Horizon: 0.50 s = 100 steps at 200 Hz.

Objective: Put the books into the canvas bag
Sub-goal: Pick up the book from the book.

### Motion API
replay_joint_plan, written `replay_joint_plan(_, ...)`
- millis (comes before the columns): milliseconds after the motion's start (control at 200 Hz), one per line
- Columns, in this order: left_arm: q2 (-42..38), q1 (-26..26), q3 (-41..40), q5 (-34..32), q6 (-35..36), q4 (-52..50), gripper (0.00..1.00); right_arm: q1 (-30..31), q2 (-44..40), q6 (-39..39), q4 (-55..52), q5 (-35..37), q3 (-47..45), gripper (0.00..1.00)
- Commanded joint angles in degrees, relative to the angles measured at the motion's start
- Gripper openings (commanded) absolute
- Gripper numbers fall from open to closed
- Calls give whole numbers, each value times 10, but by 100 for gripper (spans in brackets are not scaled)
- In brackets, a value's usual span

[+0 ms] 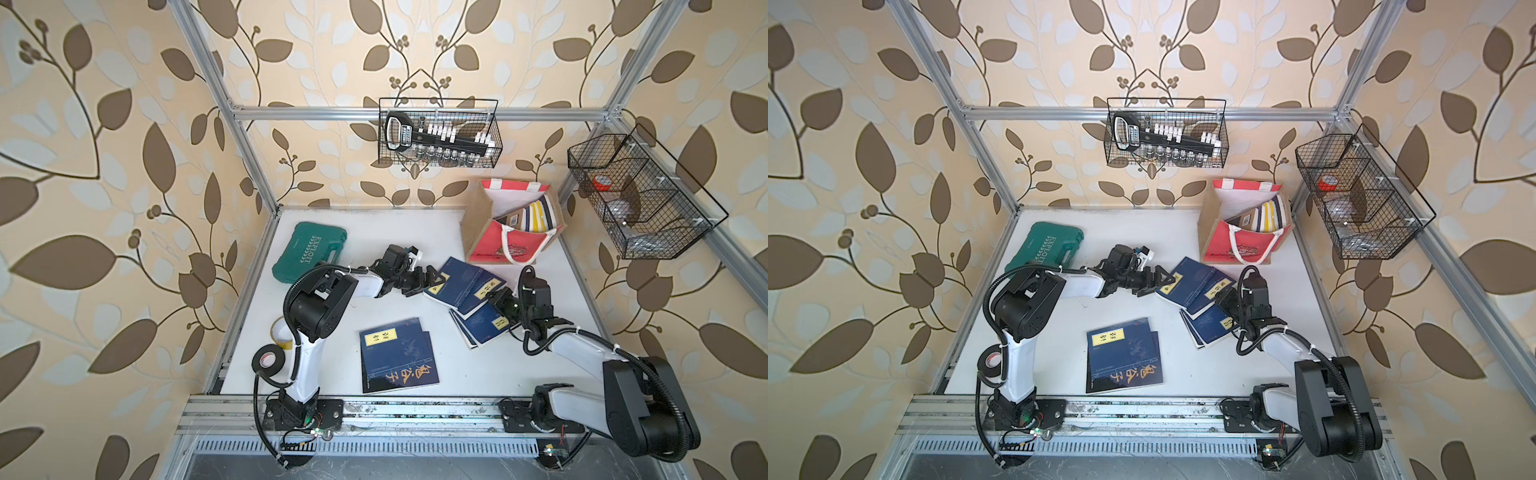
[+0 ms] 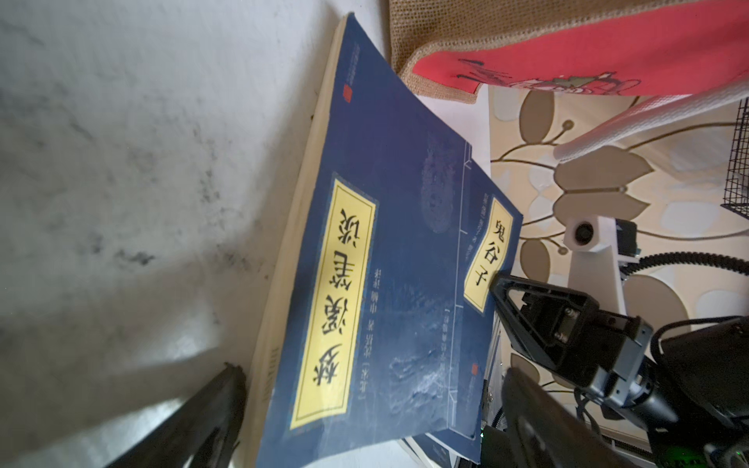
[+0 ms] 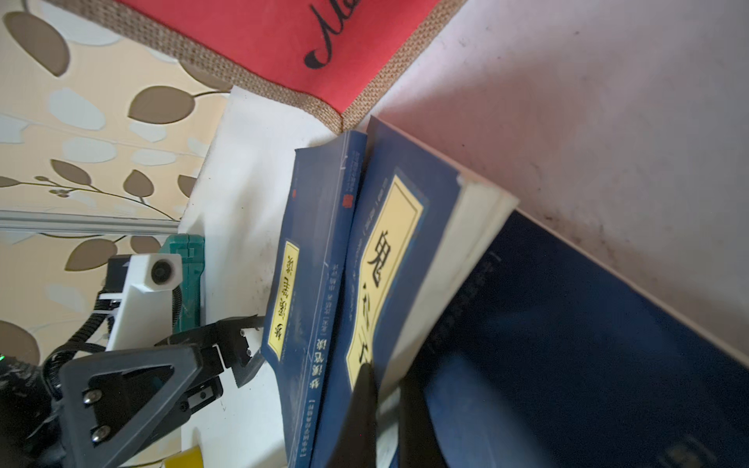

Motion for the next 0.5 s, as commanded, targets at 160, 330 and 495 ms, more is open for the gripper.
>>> replay_joint_plan(160, -75, 4, 21, -53, 26, -157, 99, 3, -56, -63, 37, -80, -10, 0)
replay_joint_plan(330, -118, 10, 41, -62, 43, -211, 99, 9, -85, -102, 31, -111, -8, 0)
replay_joint_plan(495, -178, 13, 37, -59, 65, -232, 99, 27, -130, -149, 25, -115, -4, 0)
